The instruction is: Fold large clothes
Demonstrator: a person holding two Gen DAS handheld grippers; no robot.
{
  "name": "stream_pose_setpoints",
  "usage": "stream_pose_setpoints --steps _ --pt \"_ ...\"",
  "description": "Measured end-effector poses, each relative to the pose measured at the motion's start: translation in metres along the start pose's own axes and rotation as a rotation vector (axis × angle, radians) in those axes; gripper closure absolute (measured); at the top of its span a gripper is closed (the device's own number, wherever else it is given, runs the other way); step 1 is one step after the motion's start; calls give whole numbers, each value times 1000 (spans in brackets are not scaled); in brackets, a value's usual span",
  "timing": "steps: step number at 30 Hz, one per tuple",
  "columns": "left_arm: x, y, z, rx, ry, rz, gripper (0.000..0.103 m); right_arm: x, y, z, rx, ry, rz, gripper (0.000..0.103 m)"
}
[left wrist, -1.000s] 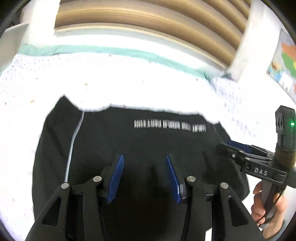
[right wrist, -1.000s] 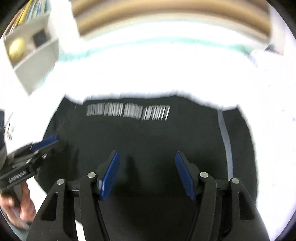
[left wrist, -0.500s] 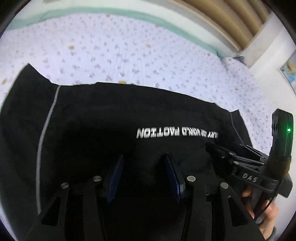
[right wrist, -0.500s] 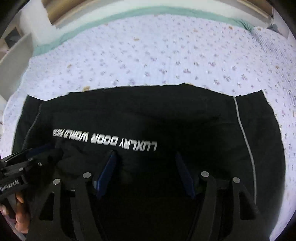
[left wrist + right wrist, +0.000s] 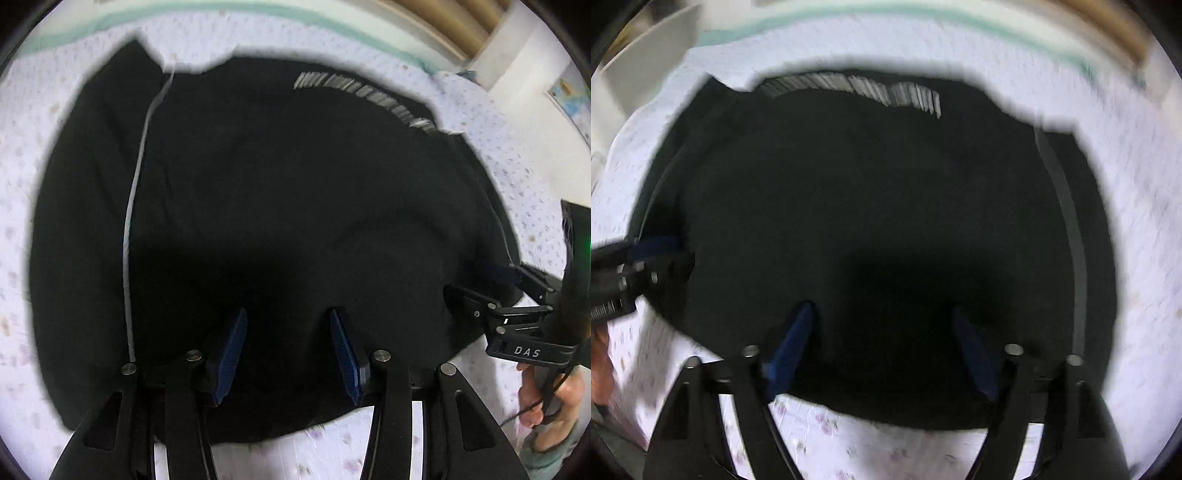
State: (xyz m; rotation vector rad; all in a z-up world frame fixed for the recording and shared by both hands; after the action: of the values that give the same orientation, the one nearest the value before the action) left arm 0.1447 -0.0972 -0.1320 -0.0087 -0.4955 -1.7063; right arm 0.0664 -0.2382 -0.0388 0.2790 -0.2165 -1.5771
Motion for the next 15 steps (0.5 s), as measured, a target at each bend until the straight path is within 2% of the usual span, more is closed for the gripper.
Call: stream_pose_setpoints --steps 3,7,9,11,13,15 --pt "-3 4 -4 1 -32 32 55 8 5 -9 26 39 -57 17" --pt "0 3 -3 35 -15 19 55 5 2 -5 68 -65 -58 8" --pt "9 2 3 58 -21 12 55 8 0 0 89 -23 -105 8" --pt "13 -10 12 25 -58 1 55 13 -9 7 75 43 -167 8" --pt "15 -22 26 -10 -135 -1 55 15 -22 16 27 86 -222 7" --pt "12 -29 45 3 -208 18 55 9 -37 25 -31 107 -213 7"
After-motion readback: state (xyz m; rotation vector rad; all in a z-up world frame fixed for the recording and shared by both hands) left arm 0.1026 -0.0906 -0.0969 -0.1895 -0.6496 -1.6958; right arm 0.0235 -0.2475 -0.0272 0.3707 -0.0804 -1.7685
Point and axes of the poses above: each gripper's, at about its wrist camera, not at the fingertips, and z roughly against the way its jaws point, x to its right, y to its top, the point moved 8 cm from there along -z, roughly the way its jaws point, and after that the axes turned 5 degrees about -x, right-handed, at the moved point
